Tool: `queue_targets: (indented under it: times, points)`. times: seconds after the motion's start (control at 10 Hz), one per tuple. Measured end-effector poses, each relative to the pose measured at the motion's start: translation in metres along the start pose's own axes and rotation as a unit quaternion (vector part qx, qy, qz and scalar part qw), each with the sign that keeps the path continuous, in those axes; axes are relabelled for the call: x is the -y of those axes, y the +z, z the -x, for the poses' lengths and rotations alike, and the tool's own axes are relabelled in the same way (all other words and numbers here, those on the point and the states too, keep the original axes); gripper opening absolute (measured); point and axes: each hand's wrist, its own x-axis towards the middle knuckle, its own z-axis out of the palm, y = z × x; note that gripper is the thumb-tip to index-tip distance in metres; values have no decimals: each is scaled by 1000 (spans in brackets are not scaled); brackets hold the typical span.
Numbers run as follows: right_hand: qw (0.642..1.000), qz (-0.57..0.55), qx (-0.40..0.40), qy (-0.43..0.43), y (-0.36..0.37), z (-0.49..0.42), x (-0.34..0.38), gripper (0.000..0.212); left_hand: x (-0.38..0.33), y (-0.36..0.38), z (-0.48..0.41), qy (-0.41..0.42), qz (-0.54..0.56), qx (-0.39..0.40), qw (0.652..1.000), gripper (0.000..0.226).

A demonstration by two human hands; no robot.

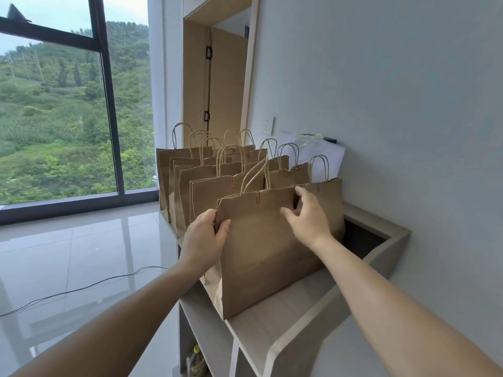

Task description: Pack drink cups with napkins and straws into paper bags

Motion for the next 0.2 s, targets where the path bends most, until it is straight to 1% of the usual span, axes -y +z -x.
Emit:
queue_targets:
  times: [0.1, 0.2]
  points:
    - [998, -9, 56, -8, -6, 36, 2, 70, -9, 0, 15, -48, -19, 57, 997, 17]
    - [992, 39, 118, -21, -16, 77, 4, 70, -17, -2, 38, -126, -66, 133, 981, 69]
